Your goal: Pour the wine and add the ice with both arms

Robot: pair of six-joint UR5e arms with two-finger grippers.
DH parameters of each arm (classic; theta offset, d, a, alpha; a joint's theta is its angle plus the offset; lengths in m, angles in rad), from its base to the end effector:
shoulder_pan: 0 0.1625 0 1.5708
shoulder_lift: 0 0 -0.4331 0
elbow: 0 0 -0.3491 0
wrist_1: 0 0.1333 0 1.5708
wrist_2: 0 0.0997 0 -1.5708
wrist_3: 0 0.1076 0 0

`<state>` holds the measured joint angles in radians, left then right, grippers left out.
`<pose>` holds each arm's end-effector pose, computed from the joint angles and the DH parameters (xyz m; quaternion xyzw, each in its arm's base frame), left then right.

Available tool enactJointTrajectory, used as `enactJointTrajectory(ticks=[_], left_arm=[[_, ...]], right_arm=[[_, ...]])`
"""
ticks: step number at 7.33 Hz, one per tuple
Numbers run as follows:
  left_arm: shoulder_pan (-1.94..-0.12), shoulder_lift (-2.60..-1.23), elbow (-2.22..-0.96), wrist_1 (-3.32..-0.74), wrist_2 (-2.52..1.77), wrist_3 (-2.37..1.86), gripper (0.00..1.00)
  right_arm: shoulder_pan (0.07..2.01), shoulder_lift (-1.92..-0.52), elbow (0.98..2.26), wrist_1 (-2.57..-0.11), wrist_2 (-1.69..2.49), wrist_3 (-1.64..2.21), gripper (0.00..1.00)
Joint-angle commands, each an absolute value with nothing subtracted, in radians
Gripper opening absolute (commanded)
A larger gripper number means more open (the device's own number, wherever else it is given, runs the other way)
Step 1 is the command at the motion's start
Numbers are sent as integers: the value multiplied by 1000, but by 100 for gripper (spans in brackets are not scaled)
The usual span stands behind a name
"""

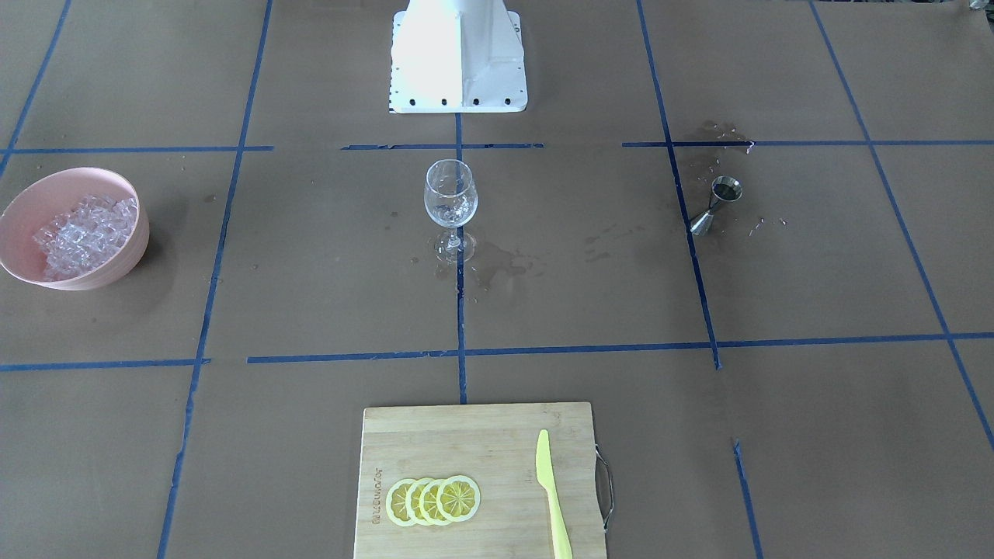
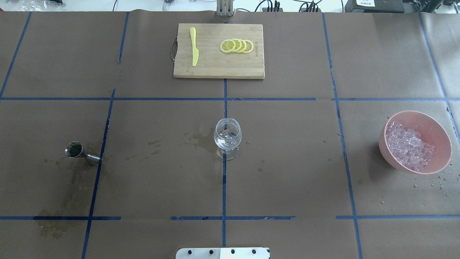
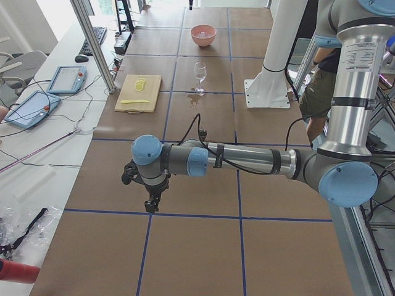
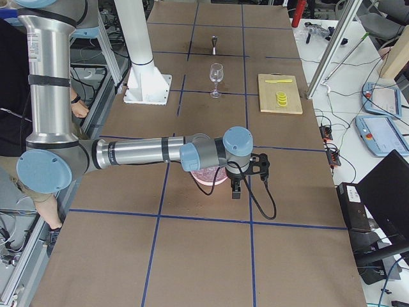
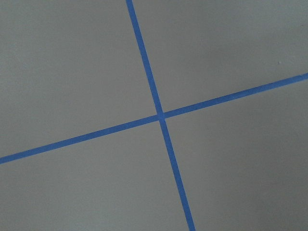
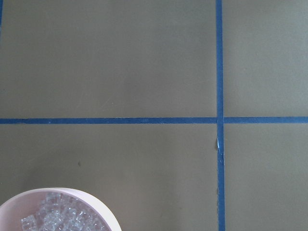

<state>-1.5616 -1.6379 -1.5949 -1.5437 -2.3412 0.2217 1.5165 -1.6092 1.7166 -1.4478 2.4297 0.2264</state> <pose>-0.0539 -0.4816 0.6335 0.0694 0.3703 0.1187 0.9187 0.0277 -0.4457 0.6035 0.0456 -0.4242 0.0299 0.9039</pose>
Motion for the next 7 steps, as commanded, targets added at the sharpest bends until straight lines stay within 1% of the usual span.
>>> enactJointTrajectory(ticks=[1, 3, 4, 7], left_arm=[[-1571, -1623, -1693, -1507, -2335, 277, 100], [-1571, -1615, -1709, -1499, -2339, 278, 100], [-1568, -1626, -1695, -1502, -2338, 276, 100], [-1568, -1589, -1749, -1517, -2377, 287, 100]], right_arm=[[1537, -1623, 1723, -1445, 2430, 227, 100], [1536, -1623, 1721, -1443, 2442, 229, 100], [1534, -1621, 1720, -1442, 2436, 229, 100], [1534, -1612, 1706, -1440, 2434, 232, 100]])
